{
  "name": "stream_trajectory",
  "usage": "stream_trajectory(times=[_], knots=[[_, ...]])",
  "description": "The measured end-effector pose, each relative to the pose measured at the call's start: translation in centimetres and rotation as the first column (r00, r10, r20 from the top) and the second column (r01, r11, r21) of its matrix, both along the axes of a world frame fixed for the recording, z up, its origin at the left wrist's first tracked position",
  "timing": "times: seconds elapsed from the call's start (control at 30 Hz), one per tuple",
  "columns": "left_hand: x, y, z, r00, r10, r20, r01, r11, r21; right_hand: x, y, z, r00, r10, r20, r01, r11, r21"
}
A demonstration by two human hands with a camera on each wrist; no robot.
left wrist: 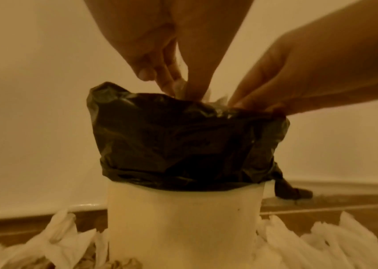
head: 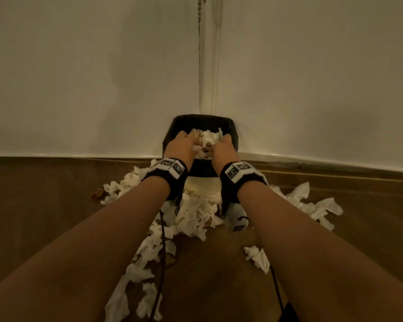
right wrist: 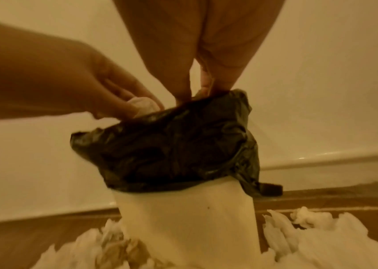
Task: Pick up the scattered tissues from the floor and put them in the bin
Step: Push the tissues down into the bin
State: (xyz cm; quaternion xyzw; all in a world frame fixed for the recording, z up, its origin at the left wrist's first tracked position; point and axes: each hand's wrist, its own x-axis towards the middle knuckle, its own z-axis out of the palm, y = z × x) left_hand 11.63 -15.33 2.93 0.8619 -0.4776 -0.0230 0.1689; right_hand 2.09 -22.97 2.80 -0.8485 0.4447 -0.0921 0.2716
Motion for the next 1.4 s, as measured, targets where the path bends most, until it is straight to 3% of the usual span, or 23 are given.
stream_trajectory(times=[0.17,0.27,0.33,0.47,0.6,0.7,0.8,0.93,1.13,1.4], knots=[[-0.1,0.2,-1.2,0.983,-0.167,0.076,0.139,0.948,0.285,0.4,1.1,-1.5,0.958,0.190,-0.214,-0.231,0.954,-0.188],[0.3,0.9,-1.1,0.957,-0.219,0.193,0.115,0.891,0.440,0.4,1.6,-1.2,0.907,0.273,-0.319,-0.344,0.919,-0.191],[0.5,1.3,-0.9,0.965,-0.187,0.184,0.086,0.888,0.451,0.3,1.7,-1.0,0.872,0.306,-0.383,-0.414,0.878,-0.241],[0.2,2.5,-0.5,0.986,-0.087,0.140,0.068,0.989,0.133,0.3,2.0,-0.5,0.909,0.187,-0.373,-0.331,0.869,-0.369],[-0.4,5.4,-0.6,0.993,0.040,0.107,-0.010,0.966,-0.259,0.1,3.0,-0.2,0.977,0.035,-0.210,-0.131,0.875,-0.466],[-1.0,7.5,-1.2,0.991,0.113,0.071,-0.086,0.947,-0.309,-0.3,4.6,-0.2,1.000,0.006,-0.004,-0.008,0.869,-0.494],[-1.5,9.1,-2.4,0.987,0.147,0.058,-0.124,0.948,-0.292,-1.0,6.3,-0.5,0.995,0.059,0.076,-0.012,0.862,-0.506],[-1.8,10.9,-4.7,0.984,0.176,-0.027,-0.178,0.964,-0.197,-2.2,8.0,-1.8,0.978,0.155,0.137,-0.093,0.920,-0.382],[-1.7,12.0,-7.9,0.989,0.079,-0.127,-0.066,0.992,0.103,-2.7,9.1,-6.0,0.965,0.221,-0.142,-0.245,0.952,-0.182],[-2.1,11.3,-11.0,0.999,0.020,-0.036,-0.006,0.933,0.361,-3.0,9.5,-10.5,0.857,0.365,-0.365,-0.349,0.931,0.111]])
